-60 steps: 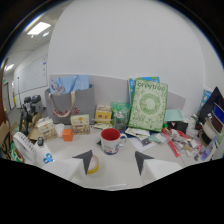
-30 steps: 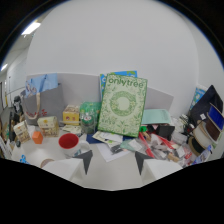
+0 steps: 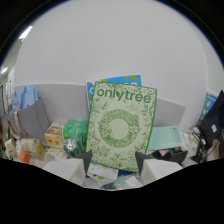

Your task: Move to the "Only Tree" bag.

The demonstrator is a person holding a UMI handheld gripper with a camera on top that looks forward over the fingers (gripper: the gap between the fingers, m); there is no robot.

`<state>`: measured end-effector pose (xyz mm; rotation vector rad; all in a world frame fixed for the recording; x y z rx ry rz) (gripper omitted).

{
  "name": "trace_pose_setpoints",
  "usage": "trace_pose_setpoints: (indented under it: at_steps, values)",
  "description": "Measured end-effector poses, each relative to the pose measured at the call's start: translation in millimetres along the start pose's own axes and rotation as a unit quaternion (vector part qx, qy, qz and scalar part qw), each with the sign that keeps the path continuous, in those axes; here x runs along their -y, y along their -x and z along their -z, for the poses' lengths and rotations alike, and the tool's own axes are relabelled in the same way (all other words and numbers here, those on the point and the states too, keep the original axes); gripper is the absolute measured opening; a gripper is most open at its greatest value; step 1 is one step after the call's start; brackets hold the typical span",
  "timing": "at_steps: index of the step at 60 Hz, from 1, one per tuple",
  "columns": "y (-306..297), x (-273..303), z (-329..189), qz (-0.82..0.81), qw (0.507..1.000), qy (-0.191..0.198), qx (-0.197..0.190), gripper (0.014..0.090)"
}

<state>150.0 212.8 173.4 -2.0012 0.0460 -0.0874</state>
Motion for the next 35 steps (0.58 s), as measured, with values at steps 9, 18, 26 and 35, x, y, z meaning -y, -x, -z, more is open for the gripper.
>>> trace_pose_setpoints:
  at_steps: [9, 18, 26, 35]
  values:
    - [-9.2, 8.2, -33.3, 0.003, 1.0, -0.001, -0.007, 0.0842]
    - [-13.4, 10.6, -55.3, 0.002, 1.0, 0.005, -0.008, 0.0844]
    - [-13.6, 11.9, -61.6, 0.004, 1.0, 0.006, -0.005, 0.0843]
    - [-9.4, 12.6, -61.3, -0.002, 1.0, 0.003, 0.002, 0.0842]
